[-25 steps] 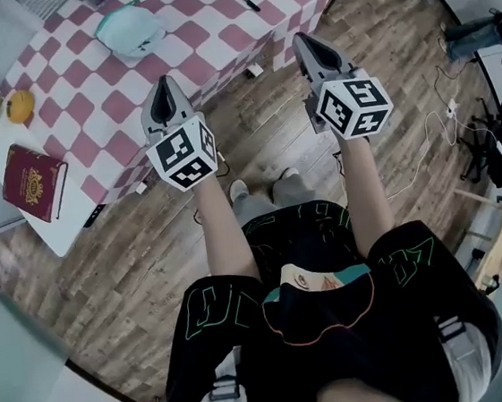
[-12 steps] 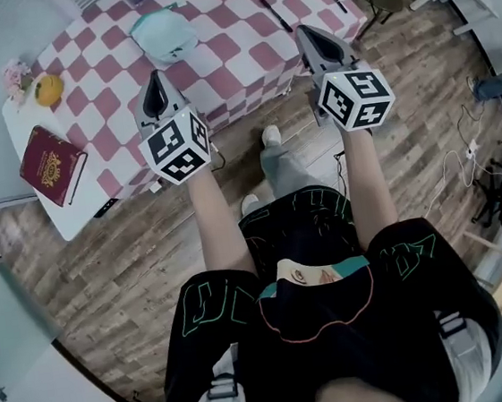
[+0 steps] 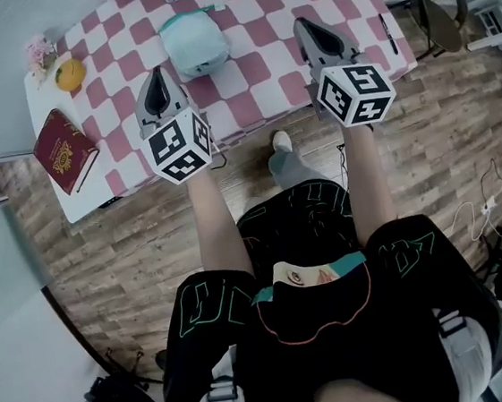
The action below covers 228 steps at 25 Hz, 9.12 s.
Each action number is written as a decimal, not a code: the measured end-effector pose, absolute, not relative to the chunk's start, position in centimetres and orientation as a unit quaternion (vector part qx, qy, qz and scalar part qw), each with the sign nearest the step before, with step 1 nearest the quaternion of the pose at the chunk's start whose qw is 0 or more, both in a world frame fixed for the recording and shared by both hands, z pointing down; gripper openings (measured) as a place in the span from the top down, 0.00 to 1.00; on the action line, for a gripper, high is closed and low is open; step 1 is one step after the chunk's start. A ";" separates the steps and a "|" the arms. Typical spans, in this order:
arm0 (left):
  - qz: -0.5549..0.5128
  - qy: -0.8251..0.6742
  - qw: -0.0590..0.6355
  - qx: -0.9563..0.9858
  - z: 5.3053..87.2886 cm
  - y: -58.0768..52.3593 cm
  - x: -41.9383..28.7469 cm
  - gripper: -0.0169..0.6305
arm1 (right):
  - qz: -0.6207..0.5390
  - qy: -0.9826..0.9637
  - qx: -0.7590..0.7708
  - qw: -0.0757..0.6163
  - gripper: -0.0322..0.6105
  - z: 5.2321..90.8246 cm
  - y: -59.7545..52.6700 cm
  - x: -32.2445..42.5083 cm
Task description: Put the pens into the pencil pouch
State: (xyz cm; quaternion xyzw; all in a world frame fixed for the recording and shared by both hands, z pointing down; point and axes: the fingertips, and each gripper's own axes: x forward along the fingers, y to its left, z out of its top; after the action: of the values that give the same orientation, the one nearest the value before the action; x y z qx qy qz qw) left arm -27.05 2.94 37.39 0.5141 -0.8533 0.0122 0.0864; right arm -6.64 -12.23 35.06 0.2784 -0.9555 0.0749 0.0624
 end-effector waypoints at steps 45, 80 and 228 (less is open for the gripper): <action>0.078 -0.853 0.206 0.473 43.6 -11.6 -32.4 0.97 | 0.186 -0.967 0.163 0.065 0.95 41.4 -25.5 -17.7; 0.196 -0.788 0.426 0.400 57.0 -13.4 -36.3 0.29 | 0.215 -0.951 0.202 0.091 0.95 45.8 -27.8 -18.0; -0.122 -0.411 -0.017 0.903 27.2 -14.0 -12.5 0.96 | 0.074 -0.966 -0.238 -0.072 0.91 27.5 -17.9 -7.3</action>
State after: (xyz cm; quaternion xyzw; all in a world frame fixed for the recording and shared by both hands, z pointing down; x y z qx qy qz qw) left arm -12.50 -14.01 27.21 0.9030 -0.4115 -0.1224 -0.0171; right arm -7.34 -17.87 27.52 -0.2380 -0.9658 0.0740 -0.0720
